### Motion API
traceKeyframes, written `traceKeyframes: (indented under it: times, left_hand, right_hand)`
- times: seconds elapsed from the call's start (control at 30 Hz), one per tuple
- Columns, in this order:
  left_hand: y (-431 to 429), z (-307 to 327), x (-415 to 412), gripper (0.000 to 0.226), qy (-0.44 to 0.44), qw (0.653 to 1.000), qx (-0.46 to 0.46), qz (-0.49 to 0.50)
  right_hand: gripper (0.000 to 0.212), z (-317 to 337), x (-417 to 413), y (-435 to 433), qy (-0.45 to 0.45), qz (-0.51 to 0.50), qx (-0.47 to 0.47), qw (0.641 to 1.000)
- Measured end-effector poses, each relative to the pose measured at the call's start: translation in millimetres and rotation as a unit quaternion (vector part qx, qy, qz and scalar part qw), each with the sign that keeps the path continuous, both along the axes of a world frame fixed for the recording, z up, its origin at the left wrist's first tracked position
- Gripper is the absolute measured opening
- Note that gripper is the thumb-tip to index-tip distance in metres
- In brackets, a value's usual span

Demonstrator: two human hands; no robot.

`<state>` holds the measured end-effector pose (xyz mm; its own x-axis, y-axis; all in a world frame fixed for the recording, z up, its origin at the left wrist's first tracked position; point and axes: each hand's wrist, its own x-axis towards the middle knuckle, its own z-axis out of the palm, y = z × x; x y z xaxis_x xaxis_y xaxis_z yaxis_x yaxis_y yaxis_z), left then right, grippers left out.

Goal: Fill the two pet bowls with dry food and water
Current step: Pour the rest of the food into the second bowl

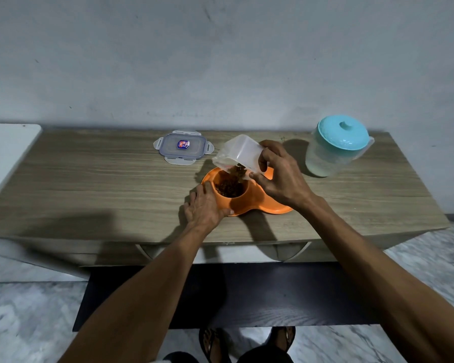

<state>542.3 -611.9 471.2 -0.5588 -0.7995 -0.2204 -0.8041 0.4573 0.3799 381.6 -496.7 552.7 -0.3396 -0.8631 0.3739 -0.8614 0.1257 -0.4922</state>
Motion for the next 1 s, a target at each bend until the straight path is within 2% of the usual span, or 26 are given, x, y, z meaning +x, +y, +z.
traceKeyframes:
  times: [0.33,0.5,0.6,0.7,0.77,0.83,0.9,1.0]
  left_hand:
    - [-0.5,1.2,-0.3,0.11,-0.002,1.0,0.003,-0.001]
    - [0.5,1.8,-0.5,0.109,-0.002,1.0,0.001,-0.002]
    - [0.0,1.5,0.0,0.108,-0.005,1.0,0.0,-0.001]
    - [0.3,0.9,0.1,0.107,-0.007,1.0,-0.005,-0.007]
    - [0.3,0.7,0.0,0.106,-0.008,1.0,-0.006,-0.008]
    - [-0.1,0.0,-0.2,0.107,-0.008,1.0,-0.006,-0.01]
    - [-0.7,-1.3,-0.8,0.107,-0.005,1.0,-0.001,-0.007]
    - [-1.2,-2.9,-1.9,0.108,-0.006,1.0,0.0,-0.004]
  right_hand:
    - [0.032,1.4,-1.3,-0.4,0.044,0.016,0.015,0.999]
    - [0.03,4.6,-4.1,-1.1,0.014,0.004,-0.011,1.0]
    - [0.027,10.2,-8.9,-7.0,-0.091,-0.069,-0.066,0.991]
    - [0.027,4.8,-23.3,-17.5,-0.221,-0.137,-0.078,0.962]
    - [0.026,-1.9,-35.2,-27.7,-0.288,-0.184,-0.079,0.937]
    - [0.024,-8.9,-46.4,-42.0,-0.374,-0.225,-0.084,0.896]
    - [0.021,-13.4,-54.2,-59.1,-0.418,-0.258,-0.081,0.867]
    - [0.02,-21.3,-60.3,-83.8,-0.444,-0.285,-0.056,0.847]
